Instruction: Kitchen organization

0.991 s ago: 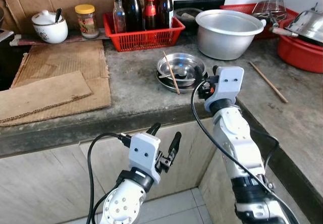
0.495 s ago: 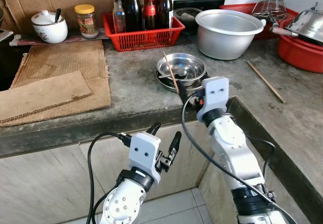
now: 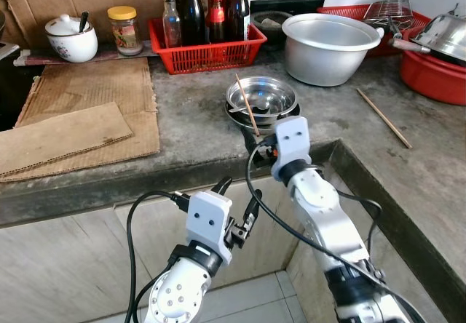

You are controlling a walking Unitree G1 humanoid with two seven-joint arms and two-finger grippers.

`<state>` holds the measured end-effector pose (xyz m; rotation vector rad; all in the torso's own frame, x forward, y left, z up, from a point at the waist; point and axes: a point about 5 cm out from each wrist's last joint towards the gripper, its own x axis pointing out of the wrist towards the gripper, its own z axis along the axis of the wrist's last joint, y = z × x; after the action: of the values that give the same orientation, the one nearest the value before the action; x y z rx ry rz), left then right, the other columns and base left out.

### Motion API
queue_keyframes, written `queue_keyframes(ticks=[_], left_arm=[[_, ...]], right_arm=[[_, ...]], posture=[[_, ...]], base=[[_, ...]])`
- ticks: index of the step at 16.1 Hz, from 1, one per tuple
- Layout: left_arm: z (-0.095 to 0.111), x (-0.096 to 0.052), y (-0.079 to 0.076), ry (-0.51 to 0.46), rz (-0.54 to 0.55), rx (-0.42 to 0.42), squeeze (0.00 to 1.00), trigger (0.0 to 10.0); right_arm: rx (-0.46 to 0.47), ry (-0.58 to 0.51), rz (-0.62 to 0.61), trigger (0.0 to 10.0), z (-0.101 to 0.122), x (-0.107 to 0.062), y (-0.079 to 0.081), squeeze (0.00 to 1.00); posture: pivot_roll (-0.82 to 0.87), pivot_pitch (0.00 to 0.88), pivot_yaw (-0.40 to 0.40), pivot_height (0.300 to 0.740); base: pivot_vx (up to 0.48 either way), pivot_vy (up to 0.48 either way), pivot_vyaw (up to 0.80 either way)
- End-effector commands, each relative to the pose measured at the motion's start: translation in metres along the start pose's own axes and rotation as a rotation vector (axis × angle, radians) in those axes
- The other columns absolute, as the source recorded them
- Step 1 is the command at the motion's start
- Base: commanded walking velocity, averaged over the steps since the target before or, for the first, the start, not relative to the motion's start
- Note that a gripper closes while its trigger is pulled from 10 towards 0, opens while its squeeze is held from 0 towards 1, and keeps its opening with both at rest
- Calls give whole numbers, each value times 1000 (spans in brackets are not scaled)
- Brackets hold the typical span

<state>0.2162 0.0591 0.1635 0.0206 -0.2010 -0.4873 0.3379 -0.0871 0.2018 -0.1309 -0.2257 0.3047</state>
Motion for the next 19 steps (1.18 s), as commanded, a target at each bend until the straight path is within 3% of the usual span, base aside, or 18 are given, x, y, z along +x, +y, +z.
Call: queue_keyframes(ticks=[1, 9, 10, 11, 12, 14, 15, 16, 17, 18, 19], left_arm=[[4, -1, -2, -19, -3, 6, 0, 10000], [4, -1, -3, -20, -4, 7, 0, 10000], [4, -1, -3, -20, -4, 7, 0, 10000], [4, -2, -3, -20, -4, 8, 0, 10000], [4, -2, -3, -19, -4, 8, 0, 10000], [4, -1, -3, -19, -4, 8, 0, 10000], [3, -1, -3, -17, -4, 8, 0, 10000], [3, -2, -3, -16, -3, 7, 0, 10000], [3, -2, -3, -14, -3, 8, 0, 10000], [3, -2, -3, -14, -2, 8, 0, 10000], [3, -2, -3, -15, -1, 7, 0, 10000]], right_arm=[[-8, 17, 1, 10000, 0, 4, 1, 0], [-33, 46, -30, 10000, -4, 14, -2, 0], [-32, 45, -32, 9451, -4, 14, -2, 0], [-31, 43, -31, 5137, -4, 15, -1, 0], [-31, 41, -30, 3490, -4, 15, -1, 0], [-31, 41, -27, 3137, -4, 16, -1, 0], [-30, 41, -25, 0, -3, 16, -1, 0], [-31, 41, -27, 0, -3, 16, -1, 0], [-34, 42, -24, 784, -3, 17, -1, 0], [-36, 44, -25, 10000, -3, 16, -1, 0], [-33, 43, -29, 10000, -3, 17, -1, 0]], posture=[[227, 114, -60, 740], [231, 106, -64, 740], [231, 106, -64, 740], [231, 105, -65, 740], [230, 107, -61, 740], [230, 107, -65, 740], [230, 112, -65, 740], [230, 112, -65, 740], [231, 115, -66, 740], [230, 117, -65, 740], [230, 117, -65, 740]], base=[[0, 0, 0], [0, 0, 0], [0, 0, 0], [0, 0, 0], [0, 0, 0], [0, 0, 0], [0, 0, 0], [0, 0, 0], [0, 0, 0], [0, 0, 0], [0, 0, 0]])
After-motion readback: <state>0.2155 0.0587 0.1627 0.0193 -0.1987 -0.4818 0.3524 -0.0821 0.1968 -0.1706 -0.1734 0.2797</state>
